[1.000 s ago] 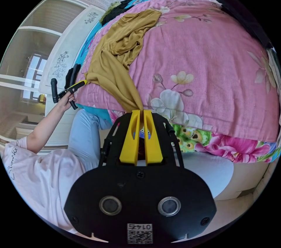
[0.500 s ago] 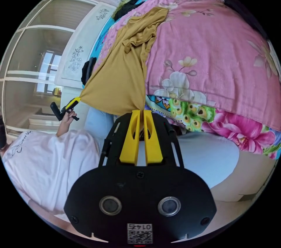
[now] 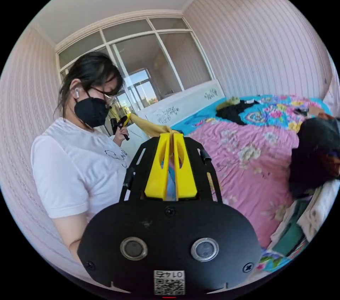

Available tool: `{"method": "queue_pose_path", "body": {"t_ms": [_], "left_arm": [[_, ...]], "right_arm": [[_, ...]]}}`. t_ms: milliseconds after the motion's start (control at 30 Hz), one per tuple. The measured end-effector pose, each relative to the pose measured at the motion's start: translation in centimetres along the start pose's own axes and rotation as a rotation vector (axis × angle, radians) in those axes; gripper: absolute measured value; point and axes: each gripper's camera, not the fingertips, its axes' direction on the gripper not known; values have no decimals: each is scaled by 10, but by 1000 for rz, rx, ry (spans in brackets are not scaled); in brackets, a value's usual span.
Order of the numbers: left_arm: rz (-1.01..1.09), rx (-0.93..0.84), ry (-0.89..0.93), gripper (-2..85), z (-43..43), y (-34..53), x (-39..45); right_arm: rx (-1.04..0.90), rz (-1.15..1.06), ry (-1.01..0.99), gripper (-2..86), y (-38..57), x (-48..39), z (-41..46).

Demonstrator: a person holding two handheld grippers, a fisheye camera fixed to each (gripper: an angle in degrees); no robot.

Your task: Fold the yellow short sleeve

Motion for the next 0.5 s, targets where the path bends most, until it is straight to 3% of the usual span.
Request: {"method": "queue_pose_path", "body": {"t_ms": [133, 200, 333, 433, 500], "left_arm": [[-1, -36, -10, -10, 14, -23, -20], [-77, -121, -40, -10, 62, -24, -63], [-209, -235, -204, -10, 152, -42, -142], [-214, -121, -202, -10, 186, -110, -162], [-34, 6, -285, -10, 188, -160, -139]], "right_arm": [[7, -1, 40, 7, -35, 19, 9], [-78, 76, 174, 6, -61, 68, 58], [-118, 223, 209, 6, -123, 150, 122], [25, 216, 293, 6, -204, 159, 116], [236, 127, 382, 6, -248, 133, 90]]}}
